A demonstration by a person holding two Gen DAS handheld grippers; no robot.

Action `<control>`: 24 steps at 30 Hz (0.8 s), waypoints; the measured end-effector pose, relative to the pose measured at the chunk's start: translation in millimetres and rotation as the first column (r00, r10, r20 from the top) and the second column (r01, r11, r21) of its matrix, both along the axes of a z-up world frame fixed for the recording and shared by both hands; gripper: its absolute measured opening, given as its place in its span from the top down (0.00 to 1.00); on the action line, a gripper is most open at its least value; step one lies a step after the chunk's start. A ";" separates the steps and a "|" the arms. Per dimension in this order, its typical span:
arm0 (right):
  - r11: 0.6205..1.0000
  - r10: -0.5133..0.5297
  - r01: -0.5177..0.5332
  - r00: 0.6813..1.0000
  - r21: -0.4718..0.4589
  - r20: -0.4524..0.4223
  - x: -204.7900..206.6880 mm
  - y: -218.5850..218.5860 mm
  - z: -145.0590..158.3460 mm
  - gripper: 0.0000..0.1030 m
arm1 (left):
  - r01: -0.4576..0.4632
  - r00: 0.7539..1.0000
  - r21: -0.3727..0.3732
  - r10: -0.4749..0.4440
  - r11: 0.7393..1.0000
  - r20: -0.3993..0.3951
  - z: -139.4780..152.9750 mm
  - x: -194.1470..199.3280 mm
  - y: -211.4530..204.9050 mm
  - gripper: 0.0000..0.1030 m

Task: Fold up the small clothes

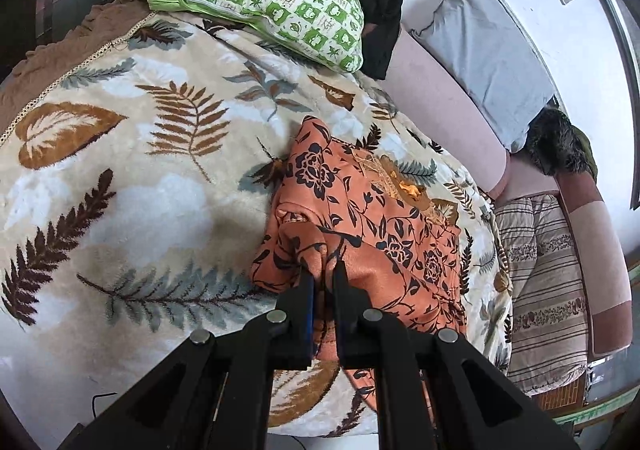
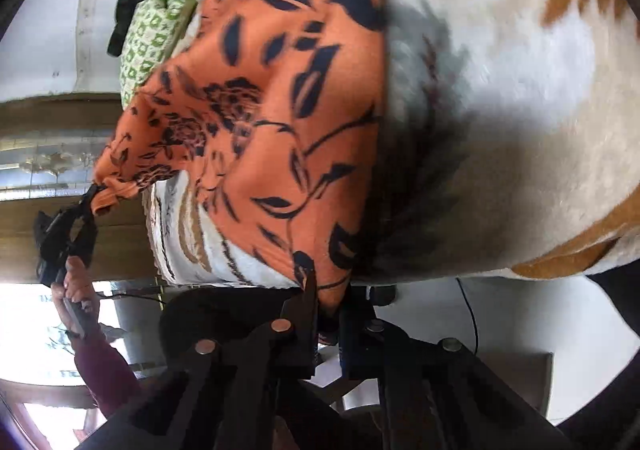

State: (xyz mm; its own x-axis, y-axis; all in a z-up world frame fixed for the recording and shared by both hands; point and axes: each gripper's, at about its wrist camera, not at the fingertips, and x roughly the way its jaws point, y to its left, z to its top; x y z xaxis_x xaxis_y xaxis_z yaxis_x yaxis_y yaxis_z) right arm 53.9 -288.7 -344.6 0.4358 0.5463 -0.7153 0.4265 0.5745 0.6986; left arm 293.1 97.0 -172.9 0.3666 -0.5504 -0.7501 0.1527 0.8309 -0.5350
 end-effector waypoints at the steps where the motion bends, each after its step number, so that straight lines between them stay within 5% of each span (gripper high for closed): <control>1: 1.000 0.017 -0.017 1.000 -0.008 0.015 1.9 2.2 8.7 0.92 | 0.003 1.000 -0.003 -0.003 1.000 -0.003 0.4 1.7 1.2 0.92; 7: 1.000 0.000 -0.006 0.969 0.026 0.247 26.3 -30.4 87.9 0.92 | 0.016 0.999 -0.041 -0.017 0.999 -0.036 8.8 32.5 3.2 0.92; 14: 0.979 -0.150 0.194 0.888 -0.058 0.435 132.2 -132.9 157.5 0.92 | 0.022 0.998 0.006 -0.022 1.000 -0.061 8.8 121.5 -42.5 0.92; 18: 0.936 -0.274 0.343 0.852 -0.081 0.446 208.1 -191.3 149.5 0.92 | 0.026 0.994 0.058 -0.020 0.998 -0.110 -22.3 182.5 -84.4 0.92; 22: 0.882 -0.375 0.451 0.849 -0.140 0.372 274.4 -246.4 103.7 0.92 | -0.014 0.984 0.080 0.028 0.997 -0.176 -70.6 224.0 -105.4 0.90; 24: 0.877 -0.431 0.474 0.848 -0.076 0.310 296.8 -267.4 71.1 0.89 | -0.041 0.980 0.073 0.054 0.996 -0.193 -88.9 233.7 -106.8 0.90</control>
State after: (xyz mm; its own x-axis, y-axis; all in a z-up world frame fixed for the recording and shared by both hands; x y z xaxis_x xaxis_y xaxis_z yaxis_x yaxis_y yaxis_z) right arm 350.7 -556.1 -273.5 0.7994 0.1406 -0.5841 0.4663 0.4678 0.7508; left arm 526.8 -9.8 -261.8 0.2344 -0.4805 -0.8451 0.0109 0.8705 -0.4920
